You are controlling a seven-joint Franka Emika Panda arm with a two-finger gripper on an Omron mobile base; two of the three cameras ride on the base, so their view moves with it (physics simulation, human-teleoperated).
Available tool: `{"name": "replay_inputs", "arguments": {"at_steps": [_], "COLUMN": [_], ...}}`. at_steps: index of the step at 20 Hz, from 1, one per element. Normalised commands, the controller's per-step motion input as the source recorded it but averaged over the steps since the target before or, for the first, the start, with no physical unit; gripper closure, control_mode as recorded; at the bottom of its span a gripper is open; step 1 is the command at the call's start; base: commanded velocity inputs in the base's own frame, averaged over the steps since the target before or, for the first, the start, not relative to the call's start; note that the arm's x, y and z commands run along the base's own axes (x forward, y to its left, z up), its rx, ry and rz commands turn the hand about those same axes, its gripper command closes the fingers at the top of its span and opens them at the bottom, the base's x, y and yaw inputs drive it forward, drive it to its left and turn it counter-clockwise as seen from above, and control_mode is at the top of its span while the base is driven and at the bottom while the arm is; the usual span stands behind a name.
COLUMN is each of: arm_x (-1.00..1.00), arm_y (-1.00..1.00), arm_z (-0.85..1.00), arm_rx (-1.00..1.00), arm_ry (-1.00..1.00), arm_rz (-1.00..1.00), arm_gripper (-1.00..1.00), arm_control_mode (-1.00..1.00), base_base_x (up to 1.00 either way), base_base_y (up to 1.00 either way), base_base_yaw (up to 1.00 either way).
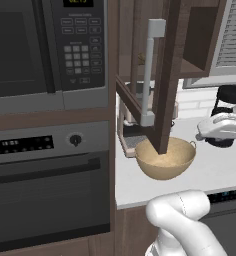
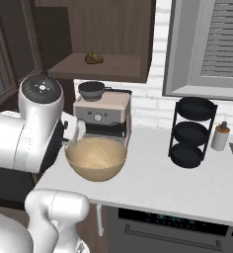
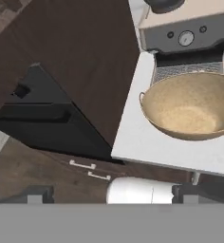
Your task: Open the cabinet, pick up the bread from the cabinet and place it in the basket. Then move the basket to the dining counter.
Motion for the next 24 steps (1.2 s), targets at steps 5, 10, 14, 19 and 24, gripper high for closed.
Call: {"name": "replay_inputs", "arguments": {"at_steps": [5, 10, 14, 19, 24], "arm_x": [0.95, 0.57, 0.83, 0.62, 0.86], "arm_y": [-0.47, -0.2, -0.25, 0.0, 0.0], "arm_z": [0.14, 0.0, -0.09, 0.0, 0.1], "arm_rx": [-0.33, 0.01, 0.0, 0.0, 0.0], "arm_ry": [-0.01, 0.14, 0.04, -0.01, -0.21], "arm_rz": [0.0, -0.06, -0.2, -0.39, -0.34], "arm_gripper": [-1.0, -1.0, -1.0, -1.0, -1.0], "arm_control_mode": [-1.0, -1.0, -1.0, -1.0, -1.0], "base_base_x": [0.0, 0.0, 0.0, 0.0, 0.0], "base_base_y": [0.0, 0.0, 0.0, 0.0, 0.0], "base_base_yaw": [0.0, 0.0, 0.0, 0.0, 0.0]}}
